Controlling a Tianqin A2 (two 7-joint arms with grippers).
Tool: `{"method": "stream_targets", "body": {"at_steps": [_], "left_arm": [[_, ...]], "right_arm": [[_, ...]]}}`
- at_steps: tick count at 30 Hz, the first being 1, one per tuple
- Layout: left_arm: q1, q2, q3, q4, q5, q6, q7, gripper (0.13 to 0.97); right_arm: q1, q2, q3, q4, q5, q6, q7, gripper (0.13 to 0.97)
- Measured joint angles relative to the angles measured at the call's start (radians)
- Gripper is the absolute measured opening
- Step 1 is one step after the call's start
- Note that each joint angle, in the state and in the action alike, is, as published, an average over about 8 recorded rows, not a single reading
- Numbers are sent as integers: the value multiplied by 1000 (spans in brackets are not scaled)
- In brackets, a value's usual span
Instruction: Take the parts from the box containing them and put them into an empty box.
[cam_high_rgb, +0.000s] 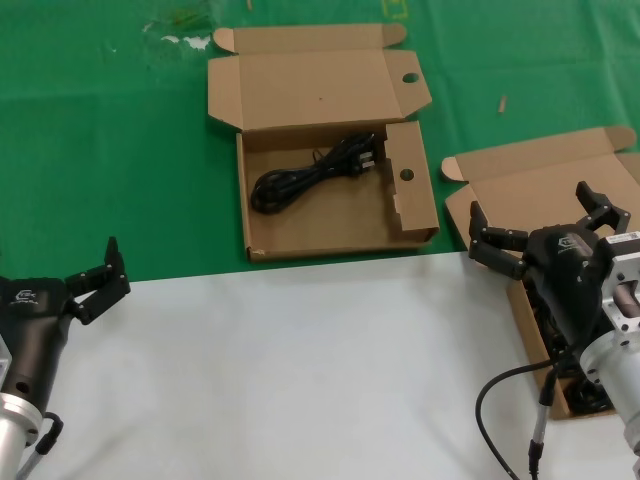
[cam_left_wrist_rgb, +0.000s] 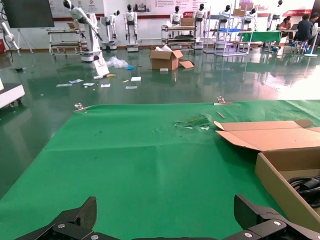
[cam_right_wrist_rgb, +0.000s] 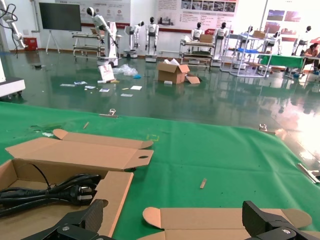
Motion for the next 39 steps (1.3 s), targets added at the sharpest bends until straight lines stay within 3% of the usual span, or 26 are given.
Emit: {"method": "stream_targets", "body": {"at_steps": [39], "left_arm": [[0,0,0,0,0,0,0,966]], "right_arm": [[0,0,0,0,0,0,0,966]]}}
